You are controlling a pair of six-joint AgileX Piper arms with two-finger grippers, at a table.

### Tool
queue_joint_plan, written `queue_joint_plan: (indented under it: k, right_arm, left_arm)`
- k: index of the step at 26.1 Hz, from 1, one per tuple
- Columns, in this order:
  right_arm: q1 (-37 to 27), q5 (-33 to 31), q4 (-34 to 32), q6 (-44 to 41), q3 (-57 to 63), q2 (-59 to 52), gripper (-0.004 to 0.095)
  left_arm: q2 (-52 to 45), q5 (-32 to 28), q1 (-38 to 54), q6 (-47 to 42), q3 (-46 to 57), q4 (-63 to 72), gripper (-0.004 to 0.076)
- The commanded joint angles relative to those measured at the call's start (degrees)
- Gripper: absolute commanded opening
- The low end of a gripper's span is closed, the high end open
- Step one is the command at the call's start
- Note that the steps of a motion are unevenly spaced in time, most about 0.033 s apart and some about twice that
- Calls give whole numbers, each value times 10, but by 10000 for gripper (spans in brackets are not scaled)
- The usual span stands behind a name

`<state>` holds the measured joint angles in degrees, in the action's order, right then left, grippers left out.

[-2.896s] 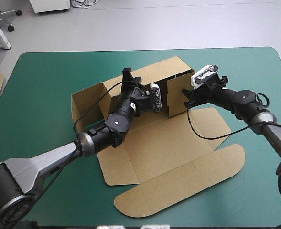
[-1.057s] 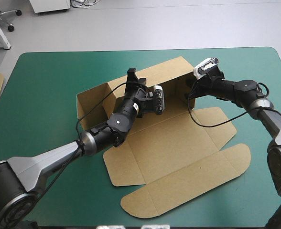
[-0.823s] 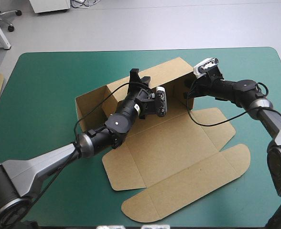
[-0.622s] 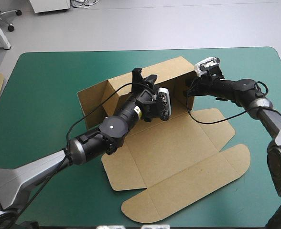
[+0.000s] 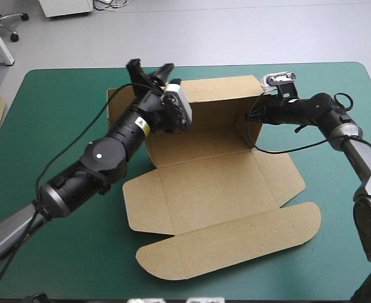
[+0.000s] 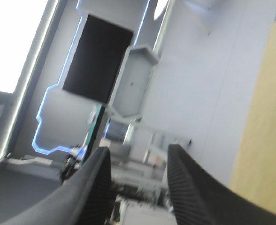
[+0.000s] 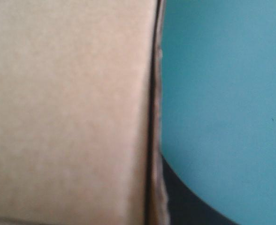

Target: Fold the box

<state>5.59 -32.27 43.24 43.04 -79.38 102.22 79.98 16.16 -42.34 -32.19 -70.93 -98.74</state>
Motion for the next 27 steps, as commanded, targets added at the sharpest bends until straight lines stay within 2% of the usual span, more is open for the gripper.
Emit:
queue_joint_plan:
  k: [1, 5, 8, 11, 15, 18, 20, 24, 27]
  right_arm:
    - [-1, -11, -34, -38, -12, -23, -32]
    - [-1, -16, -69, -64, -12, -23, -32]
    - [-1, -22, -105, -98, -12, -23, -32]
    - [-1, -26, -121, -119, -12, -23, -32]
    - [-1, -48, -122, -138, -13, -23, -32]
    - [-1, -79, -135, -151, -26, -23, -32]
    - [-1, -103, -171, -183, -47, -23, -32]
    - [-1, -165, -237, -234, -105, -23, -32]
    - [-1, -222, -268, -257, -155, -23, -32]
  left_arm:
    - [-23, 50, 90, 24, -30, -23, 289]
    - [-23, 67, 253, -1, -42, -23, 288]
    - [-23, 72, 369, -139, -46, -9, 288]
    - [-23, 72, 434, -216, -46, 52, 288]
    - [-18, 79, 489, -217, -45, 179, 288]
    - [-8, 91, 511, -177, -39, 281, 288]
    - [4, 112, 519, -125, -38, 368, 288]
    - [40, 168, 521, 39, -38, 517, 288]
    - [64, 219, 521, 120, -38, 606, 288]
